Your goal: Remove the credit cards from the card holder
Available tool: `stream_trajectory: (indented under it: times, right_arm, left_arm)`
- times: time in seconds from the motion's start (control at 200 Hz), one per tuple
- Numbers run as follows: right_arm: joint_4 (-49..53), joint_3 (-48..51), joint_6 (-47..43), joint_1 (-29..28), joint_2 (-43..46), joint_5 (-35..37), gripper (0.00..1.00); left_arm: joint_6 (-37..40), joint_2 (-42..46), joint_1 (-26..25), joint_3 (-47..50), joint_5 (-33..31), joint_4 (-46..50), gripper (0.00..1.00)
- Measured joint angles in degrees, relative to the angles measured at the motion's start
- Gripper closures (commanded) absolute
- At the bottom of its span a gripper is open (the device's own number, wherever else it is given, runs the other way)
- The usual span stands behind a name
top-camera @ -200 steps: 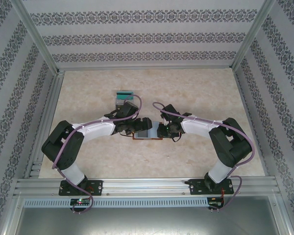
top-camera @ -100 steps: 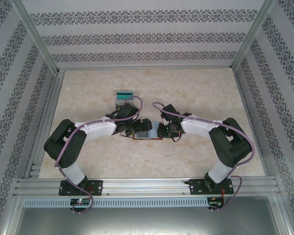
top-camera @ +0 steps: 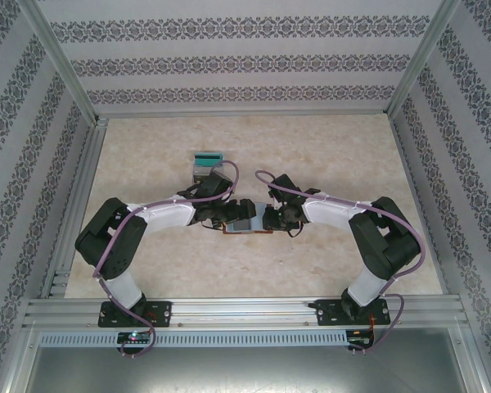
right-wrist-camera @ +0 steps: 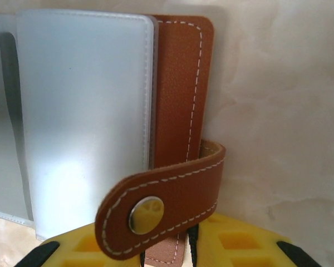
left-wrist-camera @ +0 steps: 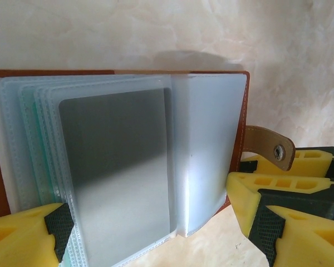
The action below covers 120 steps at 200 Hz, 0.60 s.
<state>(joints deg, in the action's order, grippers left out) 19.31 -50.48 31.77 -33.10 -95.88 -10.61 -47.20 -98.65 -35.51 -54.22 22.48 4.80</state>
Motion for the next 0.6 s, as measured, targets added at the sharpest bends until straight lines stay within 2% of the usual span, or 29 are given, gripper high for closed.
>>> stream_trajectory:
  times: [0.6]
  right_arm:
    - [0.0, 0.0, 0.0, 0.0, -0.1, 0.0, 0.7]
  left_arm:
    - [-1.3, -0.1, 0.0, 0.2, 1.5, -2.5, 0.11]
